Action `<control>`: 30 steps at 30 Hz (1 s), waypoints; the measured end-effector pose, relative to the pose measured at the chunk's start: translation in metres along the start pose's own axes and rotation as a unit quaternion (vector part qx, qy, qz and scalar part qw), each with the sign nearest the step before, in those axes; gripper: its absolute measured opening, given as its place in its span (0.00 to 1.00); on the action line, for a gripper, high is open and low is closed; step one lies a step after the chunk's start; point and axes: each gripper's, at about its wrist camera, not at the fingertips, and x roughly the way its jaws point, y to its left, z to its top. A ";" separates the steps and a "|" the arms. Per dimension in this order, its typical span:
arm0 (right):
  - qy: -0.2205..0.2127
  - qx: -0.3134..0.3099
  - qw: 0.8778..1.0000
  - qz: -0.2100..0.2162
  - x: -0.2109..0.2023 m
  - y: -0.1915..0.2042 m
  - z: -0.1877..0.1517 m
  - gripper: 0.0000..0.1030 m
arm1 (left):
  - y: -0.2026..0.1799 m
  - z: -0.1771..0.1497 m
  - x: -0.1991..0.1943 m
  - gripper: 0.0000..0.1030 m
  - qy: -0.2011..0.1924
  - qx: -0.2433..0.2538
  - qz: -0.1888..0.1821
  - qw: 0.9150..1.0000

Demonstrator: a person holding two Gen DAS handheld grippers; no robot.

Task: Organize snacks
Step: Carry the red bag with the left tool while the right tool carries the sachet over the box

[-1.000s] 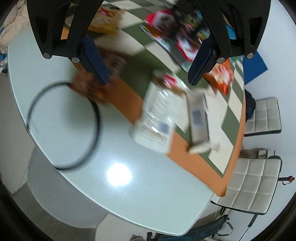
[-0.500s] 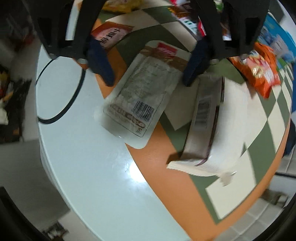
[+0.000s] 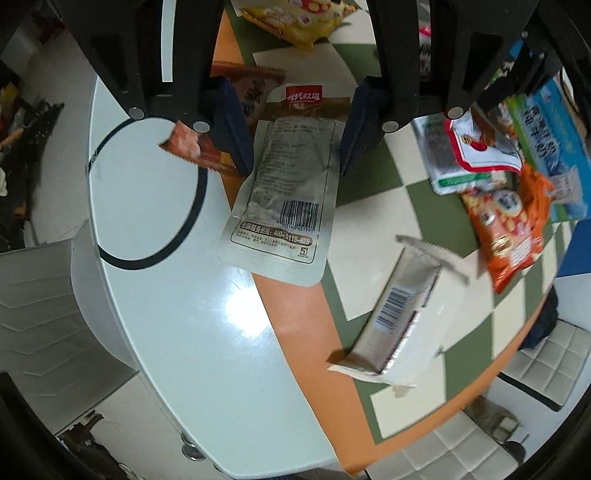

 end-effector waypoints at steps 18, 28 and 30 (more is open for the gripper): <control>-0.067 -0.097 0.990 0.079 -0.122 0.060 -0.042 0.49 | 0.049 -0.041 -0.144 0.59 -0.087 -0.039 -0.037 0.995; -0.083 -0.167 0.975 0.120 -0.159 0.170 -0.083 0.48 | 0.120 -0.050 -0.195 0.59 -0.125 -0.070 -0.017 0.990; -0.083 -0.178 0.973 0.123 -0.161 0.197 -0.092 0.48 | 0.149 -0.054 -0.198 0.59 -0.126 -0.080 -0.015 0.989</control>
